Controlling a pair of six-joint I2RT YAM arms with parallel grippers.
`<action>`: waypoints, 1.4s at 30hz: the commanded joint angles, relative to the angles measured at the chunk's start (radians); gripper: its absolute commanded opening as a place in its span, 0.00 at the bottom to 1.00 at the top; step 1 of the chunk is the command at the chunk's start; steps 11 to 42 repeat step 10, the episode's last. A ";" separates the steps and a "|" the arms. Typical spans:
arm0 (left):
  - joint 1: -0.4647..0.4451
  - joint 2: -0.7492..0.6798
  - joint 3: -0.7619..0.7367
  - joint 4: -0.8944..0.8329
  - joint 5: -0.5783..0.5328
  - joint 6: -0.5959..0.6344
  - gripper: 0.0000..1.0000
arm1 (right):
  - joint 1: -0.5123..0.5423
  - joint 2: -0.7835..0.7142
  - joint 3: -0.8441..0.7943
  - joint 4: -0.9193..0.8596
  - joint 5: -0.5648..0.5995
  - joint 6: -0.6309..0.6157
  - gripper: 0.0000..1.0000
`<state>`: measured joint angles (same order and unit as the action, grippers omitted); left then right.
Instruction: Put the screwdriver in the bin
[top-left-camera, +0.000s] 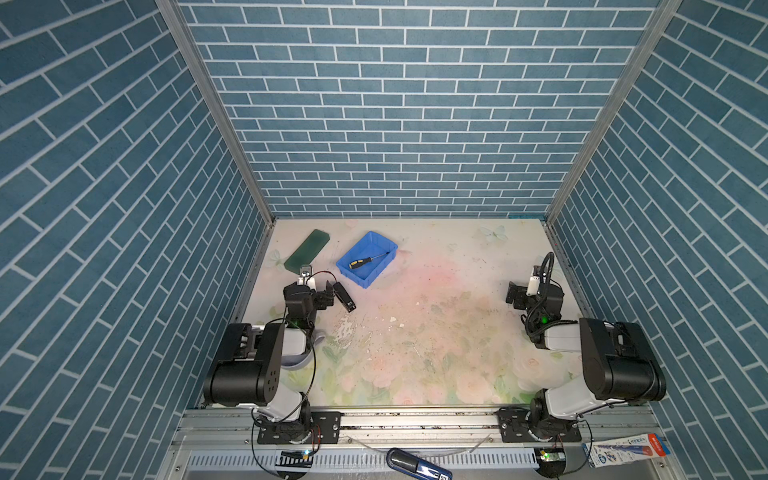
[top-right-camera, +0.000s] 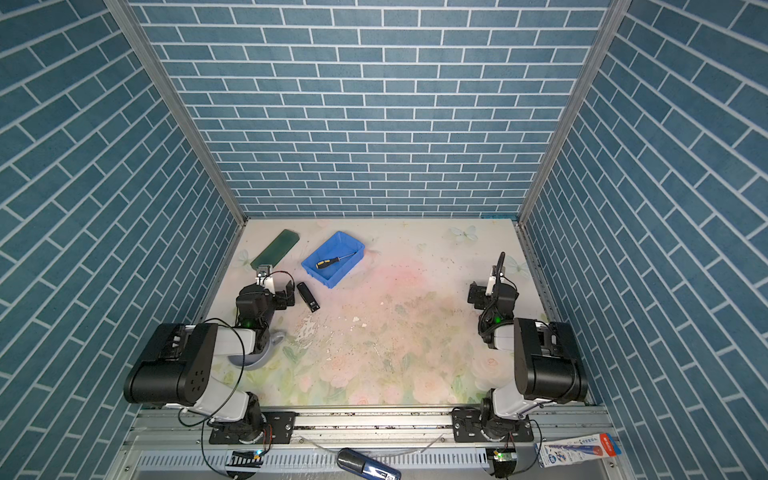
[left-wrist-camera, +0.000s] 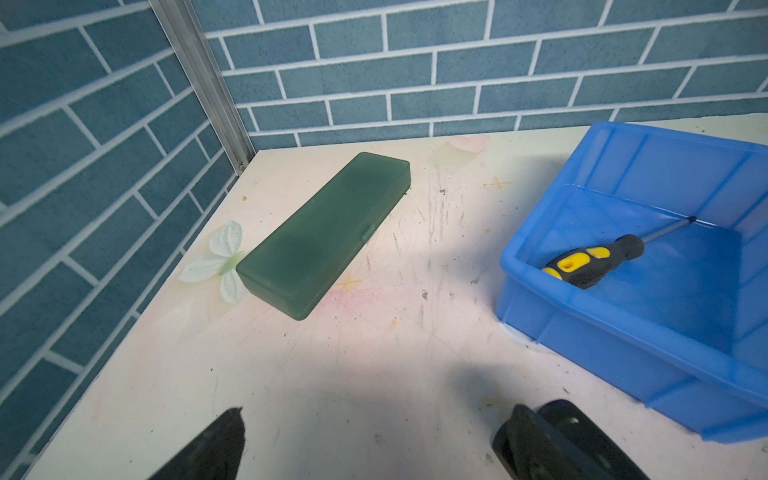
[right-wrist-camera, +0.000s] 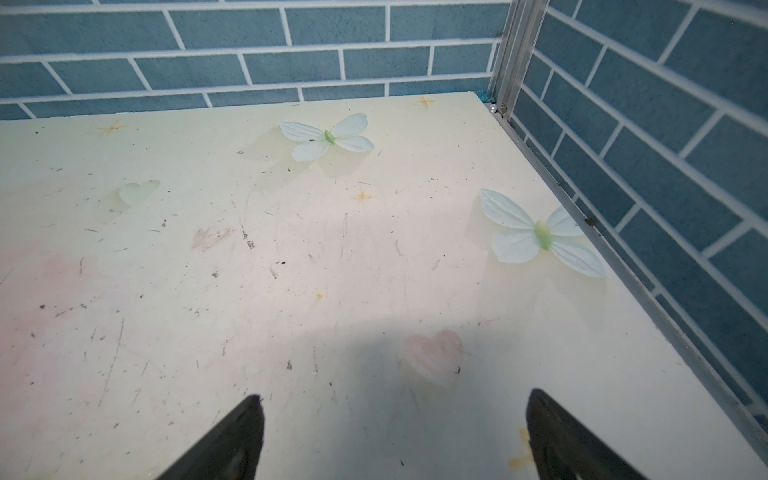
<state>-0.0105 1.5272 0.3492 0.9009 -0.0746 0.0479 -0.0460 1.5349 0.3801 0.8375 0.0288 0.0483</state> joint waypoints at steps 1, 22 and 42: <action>0.003 0.005 0.016 0.010 0.015 -0.003 1.00 | -0.003 0.005 0.029 -0.005 -0.012 0.011 0.97; -0.003 0.006 0.025 -0.008 0.007 0.003 1.00 | -0.003 0.007 0.029 -0.004 -0.012 0.010 0.97; -0.003 0.006 0.025 -0.008 0.007 0.003 1.00 | -0.003 0.007 0.029 -0.004 -0.012 0.010 0.97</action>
